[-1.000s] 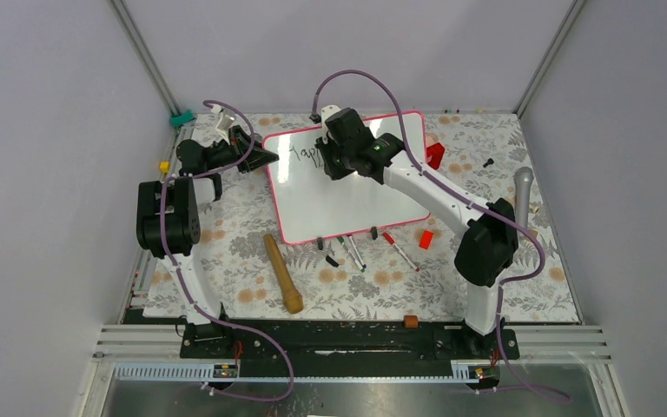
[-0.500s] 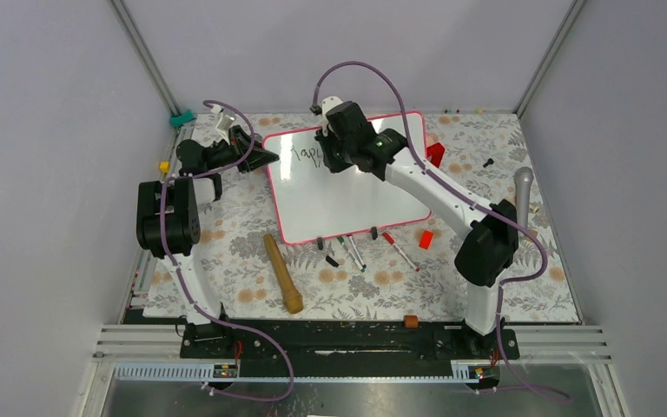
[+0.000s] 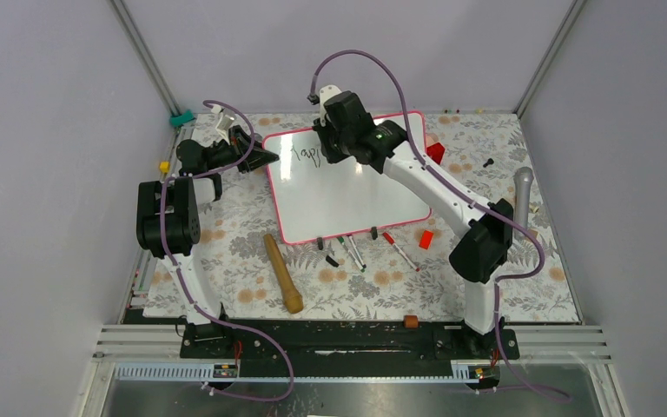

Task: Write a sentence on the whiteboard

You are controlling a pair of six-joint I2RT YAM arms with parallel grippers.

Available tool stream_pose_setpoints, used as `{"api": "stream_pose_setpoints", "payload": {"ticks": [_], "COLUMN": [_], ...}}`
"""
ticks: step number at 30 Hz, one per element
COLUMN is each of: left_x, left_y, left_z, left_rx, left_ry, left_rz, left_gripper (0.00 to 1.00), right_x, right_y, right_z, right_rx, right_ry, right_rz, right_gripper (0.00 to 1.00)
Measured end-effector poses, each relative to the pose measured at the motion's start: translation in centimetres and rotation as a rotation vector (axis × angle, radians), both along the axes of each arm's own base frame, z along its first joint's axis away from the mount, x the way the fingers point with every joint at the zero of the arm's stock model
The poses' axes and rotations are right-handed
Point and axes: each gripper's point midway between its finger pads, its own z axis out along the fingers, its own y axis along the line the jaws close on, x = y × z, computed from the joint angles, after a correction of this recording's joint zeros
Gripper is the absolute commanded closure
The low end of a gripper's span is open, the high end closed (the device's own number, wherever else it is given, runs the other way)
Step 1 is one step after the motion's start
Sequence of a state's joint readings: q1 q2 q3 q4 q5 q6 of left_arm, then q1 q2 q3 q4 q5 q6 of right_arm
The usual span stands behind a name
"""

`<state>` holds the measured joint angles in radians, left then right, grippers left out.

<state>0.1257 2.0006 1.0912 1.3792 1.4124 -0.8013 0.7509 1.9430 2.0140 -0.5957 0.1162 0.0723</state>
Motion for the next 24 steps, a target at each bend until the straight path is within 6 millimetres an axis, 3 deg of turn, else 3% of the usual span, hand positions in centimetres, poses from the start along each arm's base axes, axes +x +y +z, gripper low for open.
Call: {"api": "stream_pose_setpoints", "payload": {"ticks": [6,24], "left_x": [0.0,0.0], "left_y": [0.0,0.0], "left_z": [0.0,0.0], "left_rx": [0.000,0.000], "left_ry": [0.000,0.000], "left_rz": [0.000,0.001], "left_gripper": [1.00,1.00], "right_x": [0.0,0.5], "right_y": [0.0,-0.5], "right_z": [-1.6,-2.2], "right_rx": [-0.031,-0.058], "right_ry": [0.032,0.027], "right_rz": [0.000,-0.031], "right_gripper": [1.00,1.00]}}
